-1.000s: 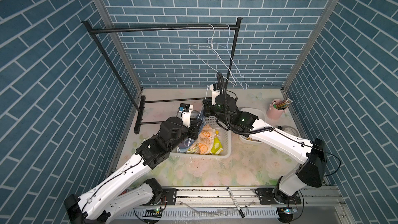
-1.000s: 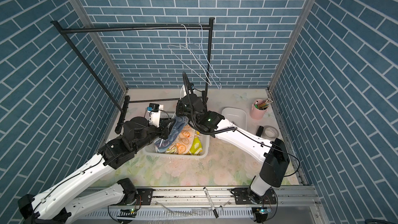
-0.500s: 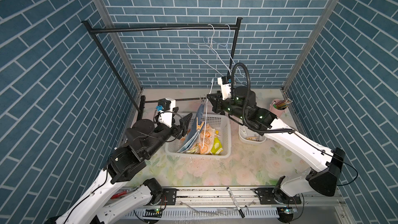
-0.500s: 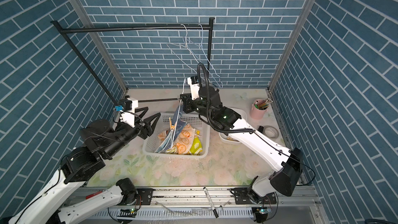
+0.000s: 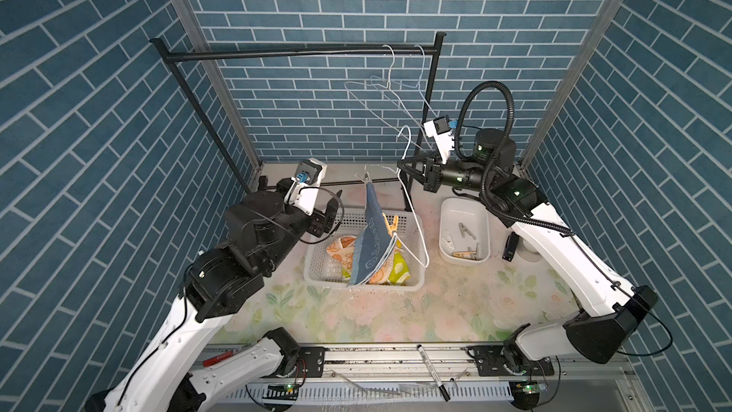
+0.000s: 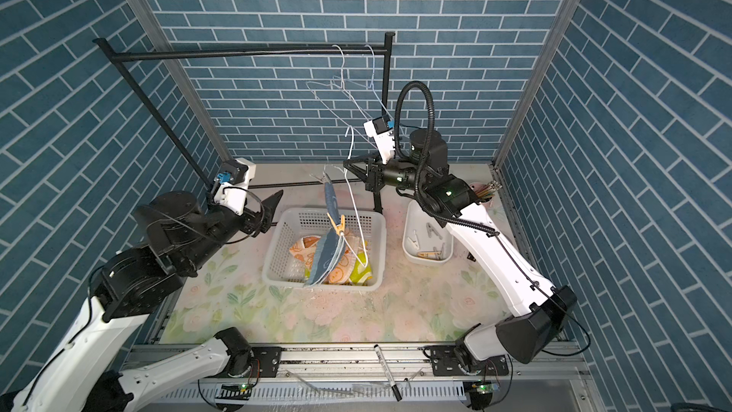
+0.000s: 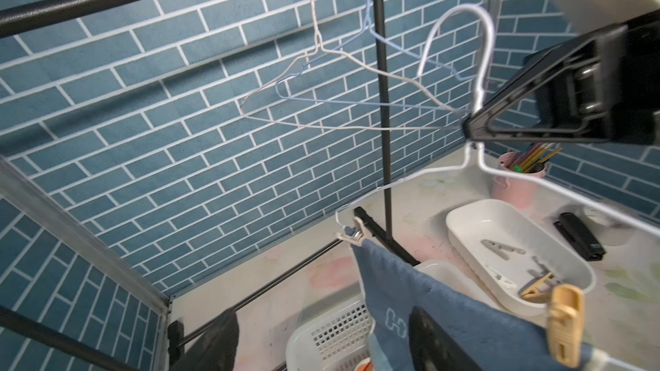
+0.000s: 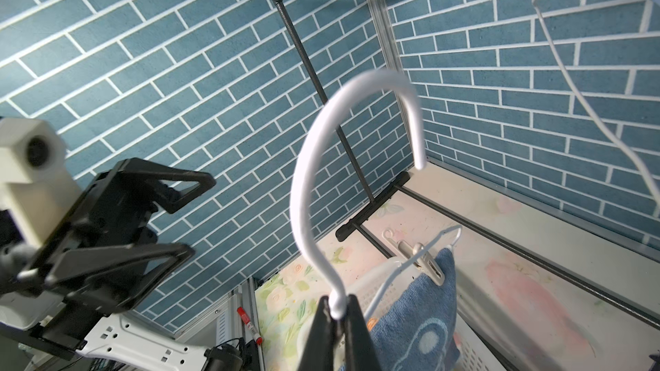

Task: Remove the clothespins securing towels to the hanger
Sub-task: Pick up the hanger from the clothesline.

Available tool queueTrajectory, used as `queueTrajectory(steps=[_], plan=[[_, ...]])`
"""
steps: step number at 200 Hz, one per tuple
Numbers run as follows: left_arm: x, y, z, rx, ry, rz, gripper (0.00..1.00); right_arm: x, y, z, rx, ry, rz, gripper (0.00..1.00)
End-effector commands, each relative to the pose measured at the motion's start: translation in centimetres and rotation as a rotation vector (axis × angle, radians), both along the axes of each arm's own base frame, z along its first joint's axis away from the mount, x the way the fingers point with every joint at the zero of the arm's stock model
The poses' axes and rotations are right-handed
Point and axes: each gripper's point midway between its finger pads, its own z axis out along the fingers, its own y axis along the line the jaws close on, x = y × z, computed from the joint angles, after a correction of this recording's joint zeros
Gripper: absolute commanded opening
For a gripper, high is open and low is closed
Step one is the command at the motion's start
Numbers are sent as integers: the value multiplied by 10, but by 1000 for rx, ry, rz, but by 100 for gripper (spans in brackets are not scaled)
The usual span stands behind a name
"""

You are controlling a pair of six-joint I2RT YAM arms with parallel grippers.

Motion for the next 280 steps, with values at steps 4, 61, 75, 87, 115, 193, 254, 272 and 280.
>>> queueTrajectory(steps=[4, 61, 75, 87, 115, 193, 254, 272, 280], plan=[[8, 2, 7, -37, 0, -72, 75, -23, -1, 34, 68, -93, 187, 0], [29, -26, 27, -46, -65, -349, 72, -17, -4, 49, 85, -136, 289, 0], [33, -38, 23, 1, -74, -424, 71, -16, -2, 47, 85, -130, 308, 0], [37, -47, 18, 33, -95, -482, 71, -14, 0, 42, 83, -126, 313, 0], [46, -67, 8, 98, -178, -607, 71, -11, 2, 33, 82, -120, 320, 0], [81, -99, -11, 145, -234, -769, 65, -7, 4, 24, 79, -106, 313, 0], [91, -125, -39, 269, -228, -841, 49, -6, 5, 24, 89, -99, 314, 0], [95, -130, -51, 351, -223, -828, 44, -7, 4, 23, 89, -97, 314, 0], [97, -131, -55, 390, -227, -816, 41, -7, 4, 23, 88, -98, 312, 0]])
